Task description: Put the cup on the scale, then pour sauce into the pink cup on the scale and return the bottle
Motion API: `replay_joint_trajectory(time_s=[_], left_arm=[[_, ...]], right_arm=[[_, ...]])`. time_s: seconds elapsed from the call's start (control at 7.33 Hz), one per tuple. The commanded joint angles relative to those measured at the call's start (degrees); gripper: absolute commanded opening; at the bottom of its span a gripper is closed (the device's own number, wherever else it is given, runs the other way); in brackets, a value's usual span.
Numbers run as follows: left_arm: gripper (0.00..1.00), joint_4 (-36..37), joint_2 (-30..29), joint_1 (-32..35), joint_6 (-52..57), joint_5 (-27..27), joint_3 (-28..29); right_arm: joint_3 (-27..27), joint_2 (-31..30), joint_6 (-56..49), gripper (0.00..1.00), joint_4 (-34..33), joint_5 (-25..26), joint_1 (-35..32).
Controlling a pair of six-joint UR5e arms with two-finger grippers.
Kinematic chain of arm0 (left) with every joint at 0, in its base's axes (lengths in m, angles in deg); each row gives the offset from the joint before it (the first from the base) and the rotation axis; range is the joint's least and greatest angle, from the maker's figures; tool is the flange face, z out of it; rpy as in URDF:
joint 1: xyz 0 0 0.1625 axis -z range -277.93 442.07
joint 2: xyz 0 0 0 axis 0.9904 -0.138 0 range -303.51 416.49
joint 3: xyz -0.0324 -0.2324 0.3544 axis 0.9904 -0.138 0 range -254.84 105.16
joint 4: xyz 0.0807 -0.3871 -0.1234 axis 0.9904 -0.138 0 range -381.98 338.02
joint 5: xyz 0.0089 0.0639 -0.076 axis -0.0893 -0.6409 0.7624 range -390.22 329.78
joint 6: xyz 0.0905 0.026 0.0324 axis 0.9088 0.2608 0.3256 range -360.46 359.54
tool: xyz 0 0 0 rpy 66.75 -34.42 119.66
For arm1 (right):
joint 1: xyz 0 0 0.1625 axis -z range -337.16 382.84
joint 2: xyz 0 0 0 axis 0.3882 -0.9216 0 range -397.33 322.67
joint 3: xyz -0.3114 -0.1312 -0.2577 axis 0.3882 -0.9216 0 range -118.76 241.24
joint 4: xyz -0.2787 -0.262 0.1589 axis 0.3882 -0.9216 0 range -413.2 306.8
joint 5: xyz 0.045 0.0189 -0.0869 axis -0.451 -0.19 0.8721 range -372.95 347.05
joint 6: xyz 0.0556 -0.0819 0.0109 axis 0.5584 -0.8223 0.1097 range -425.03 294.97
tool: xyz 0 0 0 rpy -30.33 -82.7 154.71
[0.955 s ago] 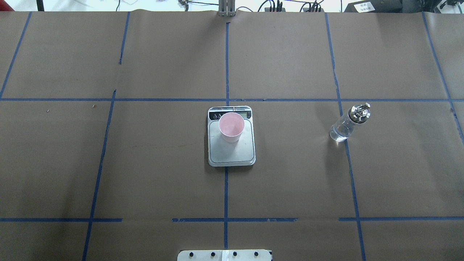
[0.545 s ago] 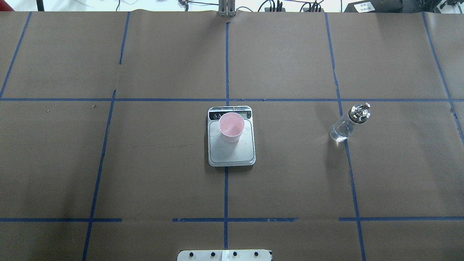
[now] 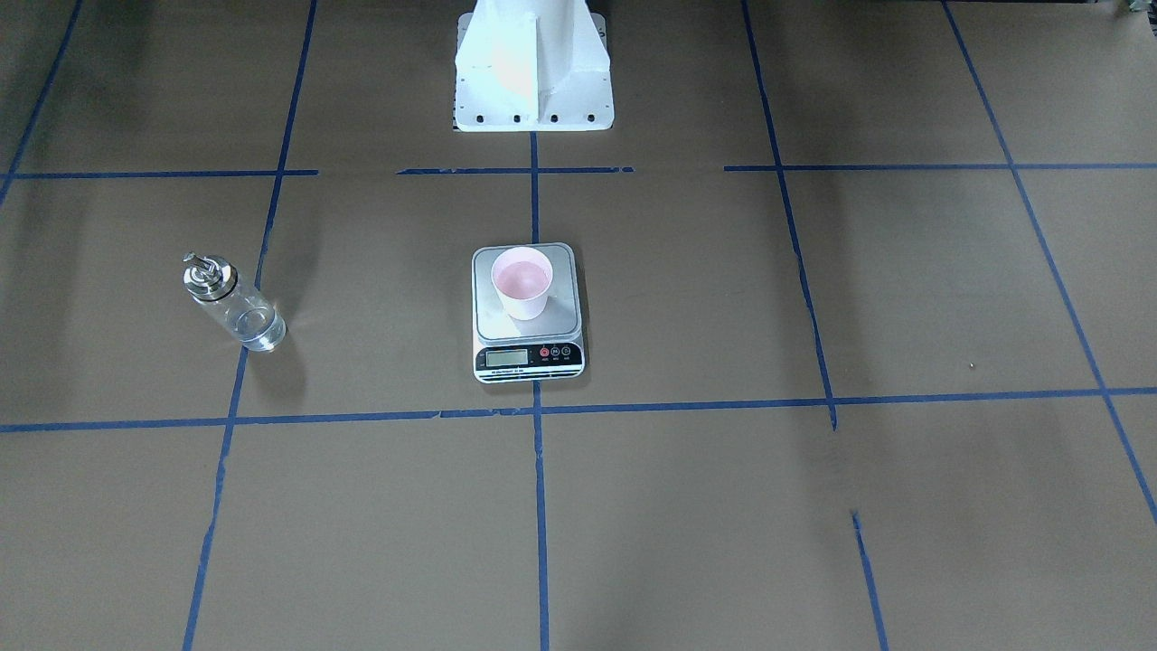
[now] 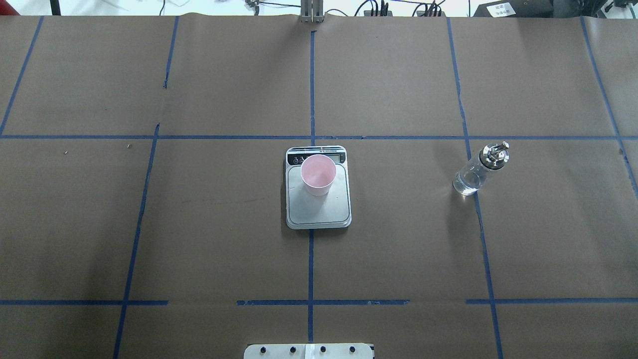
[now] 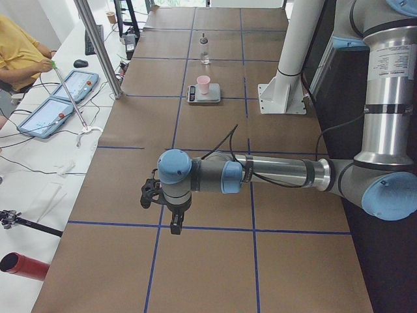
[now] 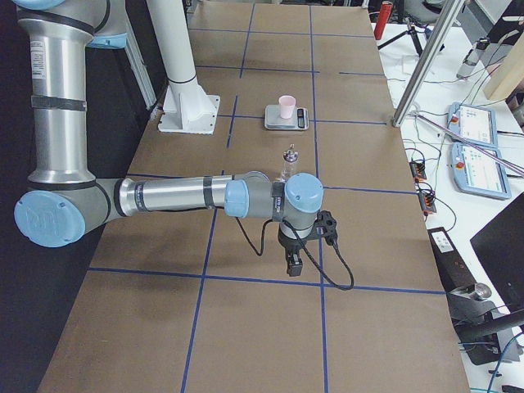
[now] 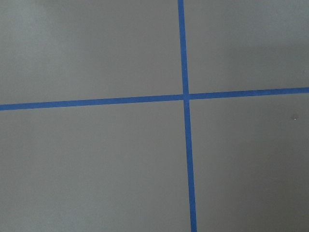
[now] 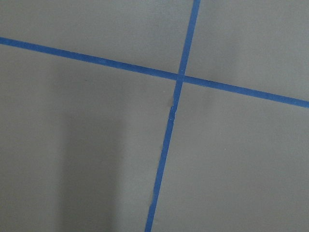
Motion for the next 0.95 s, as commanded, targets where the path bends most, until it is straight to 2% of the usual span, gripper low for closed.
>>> replay_joint_trajectory(time_s=[0.0, 0.14, 0.41, 0.82], left_arm=[[1.00, 0.04, -0.11, -0.16, -0.15, -0.36, 0.65], [1.00, 0.48, 0.15, -0.24, -0.07, -0.45, 1.00], [1.00, 6.35, -0.20, -0.24, -0.07, -0.46, 0.04], [1.00, 5.94, 0.77, -1.12, 0.02, -0.46, 0.39]], right_arm=[[0.00, 0.27, 0.14, 1.00, -0.09, -0.26, 0.11], [0.09, 0.36, 0.14, 1.00, -0.09, -0.70, 0.11], [-0.17, 0.36, 0.05, 1.00, -0.17, -0.61, 0.11], [-0.09, 0.27, -0.03, 1.00, -0.09, -0.70, 0.11]])
